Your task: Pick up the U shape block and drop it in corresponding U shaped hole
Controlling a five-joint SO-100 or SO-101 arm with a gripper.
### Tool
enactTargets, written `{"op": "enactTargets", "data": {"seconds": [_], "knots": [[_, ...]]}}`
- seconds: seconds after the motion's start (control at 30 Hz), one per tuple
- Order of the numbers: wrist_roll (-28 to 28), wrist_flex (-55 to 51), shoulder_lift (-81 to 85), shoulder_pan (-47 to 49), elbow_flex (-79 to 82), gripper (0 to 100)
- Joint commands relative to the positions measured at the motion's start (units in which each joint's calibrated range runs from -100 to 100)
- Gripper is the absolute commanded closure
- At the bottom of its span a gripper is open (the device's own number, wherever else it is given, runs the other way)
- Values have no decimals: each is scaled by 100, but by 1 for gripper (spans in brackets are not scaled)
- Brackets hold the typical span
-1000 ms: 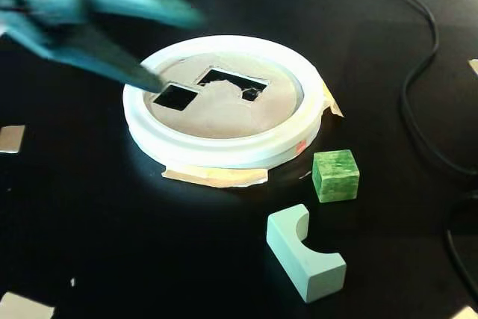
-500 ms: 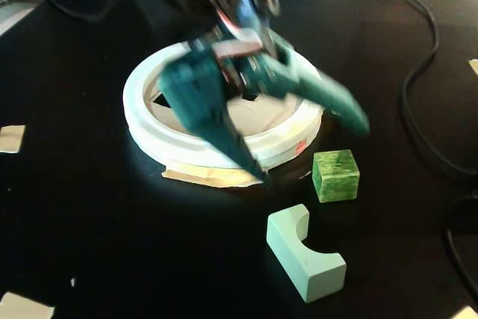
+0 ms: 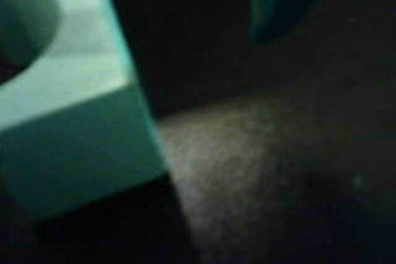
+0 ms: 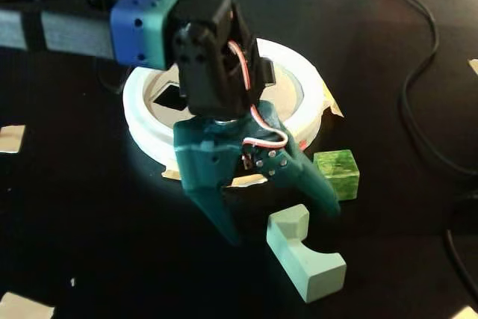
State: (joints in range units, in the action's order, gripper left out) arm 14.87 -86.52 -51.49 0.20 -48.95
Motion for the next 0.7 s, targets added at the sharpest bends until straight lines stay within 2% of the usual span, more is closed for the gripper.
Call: {"op": "enactTargets", "data": {"seconds": [0.0,0.53,0.6,0.67], "knots": [[44,-104,-14,-57,-560,9],[49,-104,-23,-32,-487,10],[49,-104,-23,-45,-478,12],[49,-84,-32,-45,-478,21]]}}
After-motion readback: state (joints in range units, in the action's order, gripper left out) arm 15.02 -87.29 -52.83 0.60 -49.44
